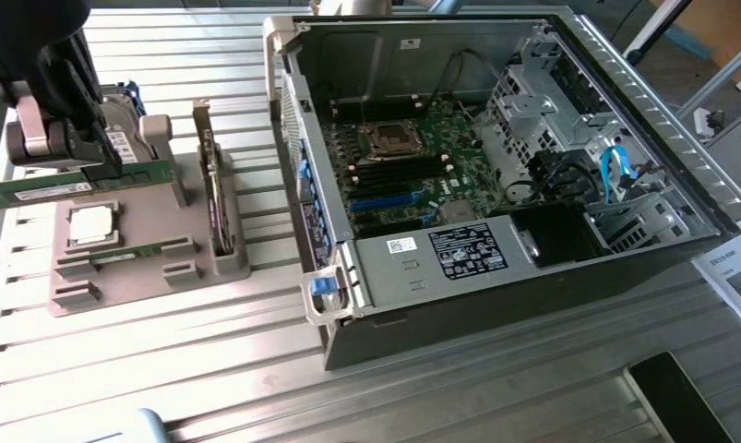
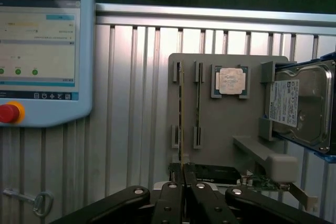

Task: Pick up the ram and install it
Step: 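Pick up the ram and move it above insertion slot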

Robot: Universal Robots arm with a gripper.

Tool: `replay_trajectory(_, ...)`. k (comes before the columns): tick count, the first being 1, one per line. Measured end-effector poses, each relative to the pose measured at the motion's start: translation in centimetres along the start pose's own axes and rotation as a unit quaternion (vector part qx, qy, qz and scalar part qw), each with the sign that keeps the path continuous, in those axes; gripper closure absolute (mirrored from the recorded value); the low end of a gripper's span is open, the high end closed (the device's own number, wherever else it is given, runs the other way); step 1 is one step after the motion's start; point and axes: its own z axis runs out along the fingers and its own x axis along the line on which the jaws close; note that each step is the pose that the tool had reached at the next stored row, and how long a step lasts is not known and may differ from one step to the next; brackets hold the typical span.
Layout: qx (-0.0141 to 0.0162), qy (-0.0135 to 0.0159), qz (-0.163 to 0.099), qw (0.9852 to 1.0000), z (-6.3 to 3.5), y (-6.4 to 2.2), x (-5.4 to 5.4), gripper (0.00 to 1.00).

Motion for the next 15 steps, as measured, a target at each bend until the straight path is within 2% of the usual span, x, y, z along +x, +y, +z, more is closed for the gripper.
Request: replay_trajectory(15,0.0001,0.0000,0.000,1.0000,0.02,-1.19,0.1,0.88)
